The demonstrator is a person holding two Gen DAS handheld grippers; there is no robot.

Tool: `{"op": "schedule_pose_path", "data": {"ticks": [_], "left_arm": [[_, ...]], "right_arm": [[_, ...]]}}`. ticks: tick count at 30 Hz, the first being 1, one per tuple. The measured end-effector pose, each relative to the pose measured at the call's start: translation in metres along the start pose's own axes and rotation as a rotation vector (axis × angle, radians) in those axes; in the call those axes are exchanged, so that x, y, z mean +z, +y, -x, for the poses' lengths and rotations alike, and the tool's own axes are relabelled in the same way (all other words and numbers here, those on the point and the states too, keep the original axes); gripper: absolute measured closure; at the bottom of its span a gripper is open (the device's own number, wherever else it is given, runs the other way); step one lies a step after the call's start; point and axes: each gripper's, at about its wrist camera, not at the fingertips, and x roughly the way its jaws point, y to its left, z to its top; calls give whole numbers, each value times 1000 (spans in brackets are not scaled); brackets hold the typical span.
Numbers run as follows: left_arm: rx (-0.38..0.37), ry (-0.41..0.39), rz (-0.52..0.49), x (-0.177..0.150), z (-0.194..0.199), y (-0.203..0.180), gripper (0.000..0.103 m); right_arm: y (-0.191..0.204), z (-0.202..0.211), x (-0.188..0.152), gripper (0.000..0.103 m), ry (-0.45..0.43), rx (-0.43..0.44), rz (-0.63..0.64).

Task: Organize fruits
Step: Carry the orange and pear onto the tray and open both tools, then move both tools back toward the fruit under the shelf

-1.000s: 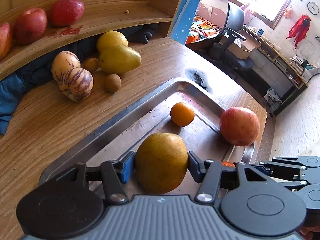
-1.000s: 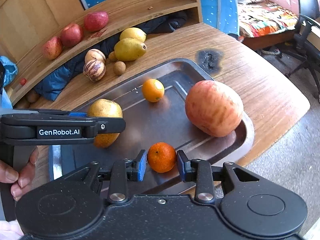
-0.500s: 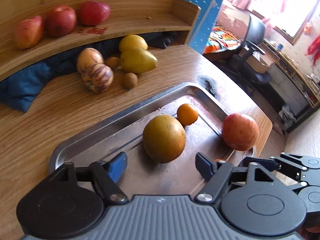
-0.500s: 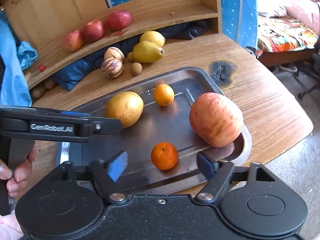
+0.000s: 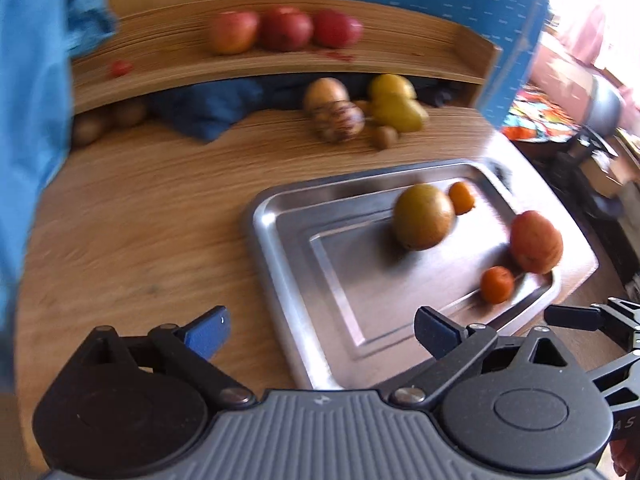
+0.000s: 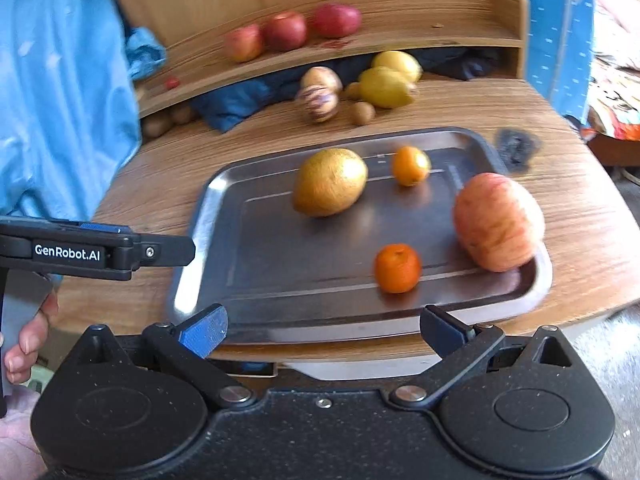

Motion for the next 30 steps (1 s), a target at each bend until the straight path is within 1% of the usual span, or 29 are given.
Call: {"op": "schedule_pose_path", "data": {"ticks": [4,8,11,15,19,21,23,26,30], "left_arm": [[99,22,51,-14,14,15,2],[150,29,104,-23,25,28,1],[187,29,152,-27,32,37,1],[221,20,193,-27,41,46,1],[246,5,176,-27,51,49,1],[250,-16,172,-28,58,51,1],[252,-32,166,-30,62,53,1],[266,-29,183,-30,64,63,1],[263,-28,226,-23,60,77,1]], "right_arm": [[16,1,-7,1,4,77,47],[29,4,-12,1,-3,128,90],[32,7,-13,1,-19,146,108],[30,14,-13,1,-61,144,94],[28,15,-8,1,-94,143,62],[30,14,-4,1,-109,140,58],[36,14,2,1,-141,135,72],[46,13,8,1,-178,131,109],[52,5,15,1,-172,128,137]]}}
